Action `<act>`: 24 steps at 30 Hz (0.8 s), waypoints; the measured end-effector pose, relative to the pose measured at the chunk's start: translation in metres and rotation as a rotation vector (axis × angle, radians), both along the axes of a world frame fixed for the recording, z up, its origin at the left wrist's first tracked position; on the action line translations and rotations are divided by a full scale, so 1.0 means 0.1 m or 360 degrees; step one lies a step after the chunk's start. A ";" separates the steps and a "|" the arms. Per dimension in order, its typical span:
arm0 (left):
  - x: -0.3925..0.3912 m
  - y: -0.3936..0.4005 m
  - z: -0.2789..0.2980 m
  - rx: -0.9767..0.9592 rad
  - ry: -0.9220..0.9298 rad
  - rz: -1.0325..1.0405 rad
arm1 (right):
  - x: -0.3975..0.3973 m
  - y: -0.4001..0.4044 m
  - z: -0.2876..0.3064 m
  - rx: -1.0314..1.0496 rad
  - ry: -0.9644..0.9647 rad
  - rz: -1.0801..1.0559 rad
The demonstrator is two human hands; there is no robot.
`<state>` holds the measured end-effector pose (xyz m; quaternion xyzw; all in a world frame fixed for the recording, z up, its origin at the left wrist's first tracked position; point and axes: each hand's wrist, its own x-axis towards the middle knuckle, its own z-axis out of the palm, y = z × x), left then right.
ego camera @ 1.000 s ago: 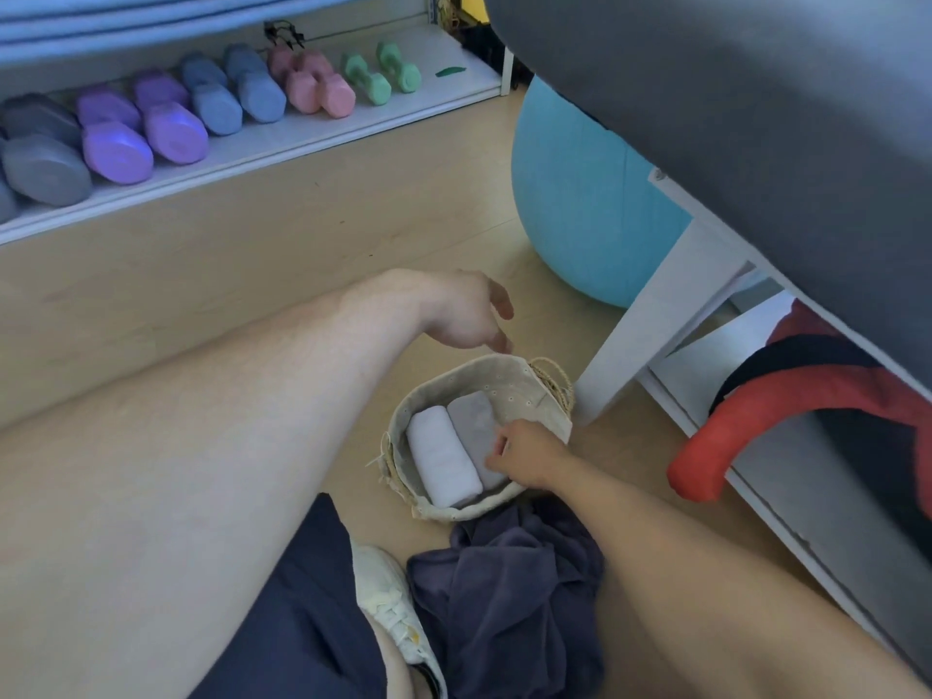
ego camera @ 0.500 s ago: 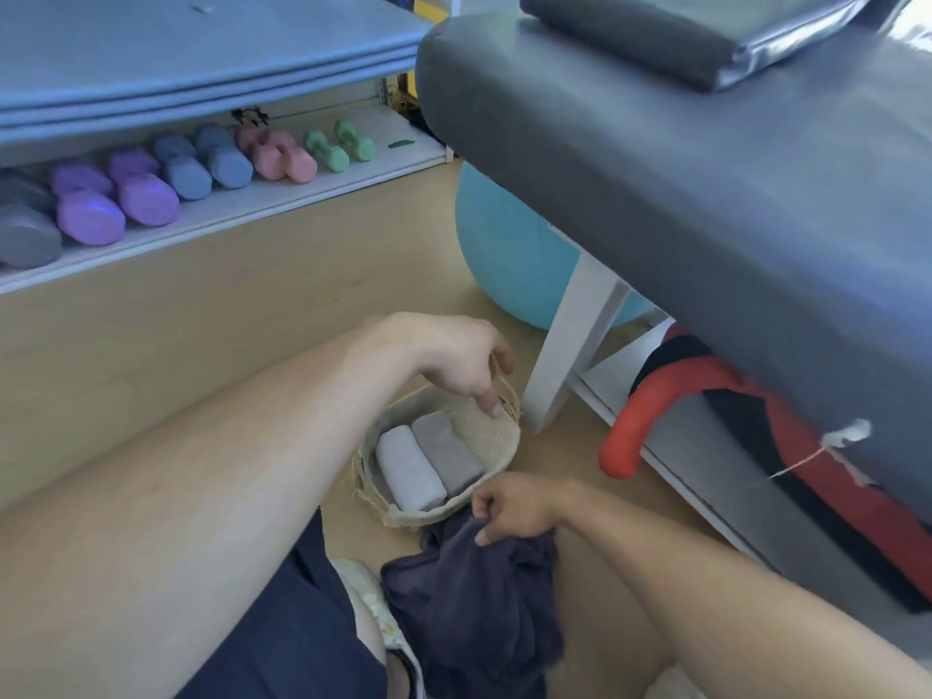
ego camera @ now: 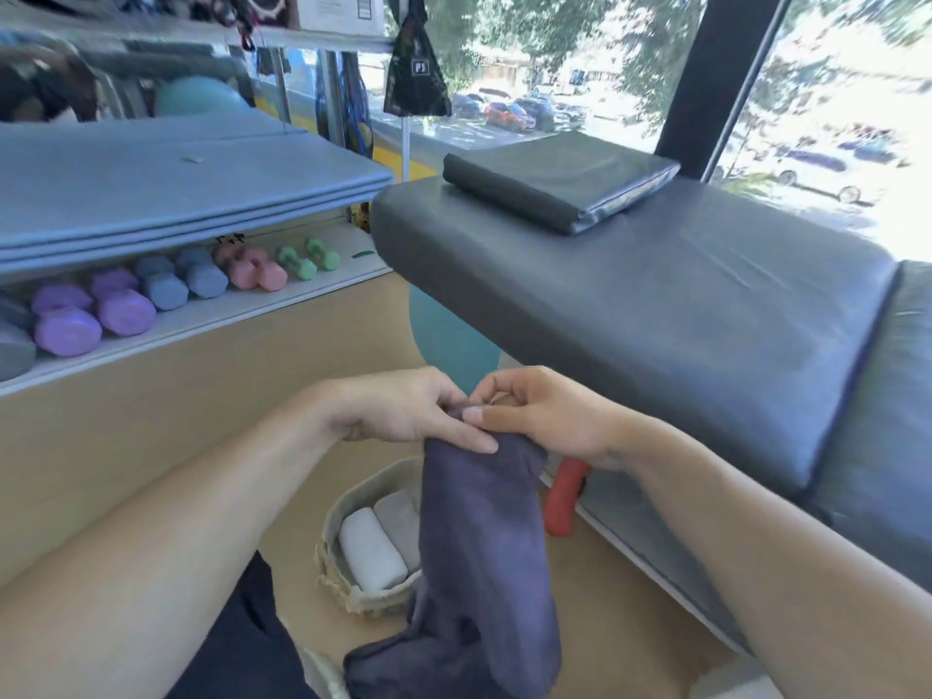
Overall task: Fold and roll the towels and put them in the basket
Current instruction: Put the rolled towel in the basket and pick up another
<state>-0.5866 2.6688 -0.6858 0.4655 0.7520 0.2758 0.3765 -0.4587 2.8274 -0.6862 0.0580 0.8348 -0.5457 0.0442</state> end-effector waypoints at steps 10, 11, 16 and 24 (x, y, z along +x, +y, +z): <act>-0.14 0.15 0.75 0.0709 0.0341 0.0523 | 0.65 0.48 0.59 0.0061 -0.0290 0.0076; -0.18 0.18 0.81 0.0713 0.0424 0.0559 | 0.73 0.53 0.65 0.0090 -0.0335 0.0089; -0.42 0.38 0.98 0.0582 0.0657 0.0536 | 1.09 0.87 1.02 0.0149 -0.0429 -0.0006; -0.57 0.94 1.05 0.0554 0.1041 0.0297 | 1.81 1.50 1.57 0.0324 -0.0742 -0.0279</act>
